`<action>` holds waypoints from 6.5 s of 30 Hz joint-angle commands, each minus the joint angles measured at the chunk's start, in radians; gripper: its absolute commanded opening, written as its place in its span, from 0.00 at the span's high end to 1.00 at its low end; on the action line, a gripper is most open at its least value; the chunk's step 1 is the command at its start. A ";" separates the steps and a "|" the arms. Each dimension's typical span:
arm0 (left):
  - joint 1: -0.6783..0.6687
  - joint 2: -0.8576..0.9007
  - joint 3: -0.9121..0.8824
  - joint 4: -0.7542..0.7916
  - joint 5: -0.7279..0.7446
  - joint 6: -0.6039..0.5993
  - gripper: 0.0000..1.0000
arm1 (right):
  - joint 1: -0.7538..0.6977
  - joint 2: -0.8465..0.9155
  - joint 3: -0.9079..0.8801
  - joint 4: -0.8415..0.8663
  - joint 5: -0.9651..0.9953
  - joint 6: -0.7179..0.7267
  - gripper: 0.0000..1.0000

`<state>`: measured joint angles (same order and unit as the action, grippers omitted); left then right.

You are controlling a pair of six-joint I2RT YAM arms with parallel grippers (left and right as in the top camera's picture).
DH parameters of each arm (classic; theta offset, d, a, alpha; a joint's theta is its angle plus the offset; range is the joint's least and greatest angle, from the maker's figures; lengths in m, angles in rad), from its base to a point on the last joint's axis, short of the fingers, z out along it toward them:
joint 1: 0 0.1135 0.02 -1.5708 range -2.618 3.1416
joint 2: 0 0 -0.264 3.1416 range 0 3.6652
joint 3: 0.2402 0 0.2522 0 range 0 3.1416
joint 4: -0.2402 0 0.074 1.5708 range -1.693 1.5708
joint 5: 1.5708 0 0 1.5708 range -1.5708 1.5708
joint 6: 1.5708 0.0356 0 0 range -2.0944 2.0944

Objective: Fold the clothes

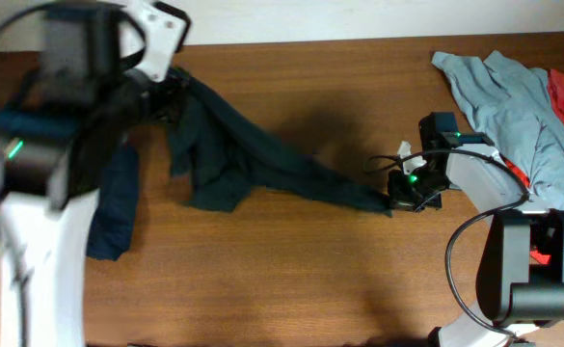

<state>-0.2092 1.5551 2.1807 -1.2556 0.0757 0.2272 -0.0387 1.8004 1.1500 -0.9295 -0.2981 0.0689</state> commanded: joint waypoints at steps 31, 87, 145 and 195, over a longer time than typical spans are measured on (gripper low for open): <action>-0.343 -0.071 0.021 0.485 0.345 -0.065 1.00 | -0.030 -0.231 0.048 0.024 0.007 0.108 0.41; -0.233 0.217 0.020 -0.046 -0.379 -0.167 0.67 | 0.336 0.062 -0.036 0.177 -0.032 -0.113 0.34; -0.327 0.488 -0.501 0.299 0.234 0.187 0.32 | 0.340 -0.420 0.137 -0.107 0.754 0.319 0.95; -0.260 0.275 0.001 -0.046 -0.582 -0.250 1.00 | 0.312 -0.420 0.137 -0.141 0.708 0.378 0.94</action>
<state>-0.5102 1.9453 2.1422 -1.2766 -0.4725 -0.0204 0.2916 1.3865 1.2671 -1.0698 0.4011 0.4160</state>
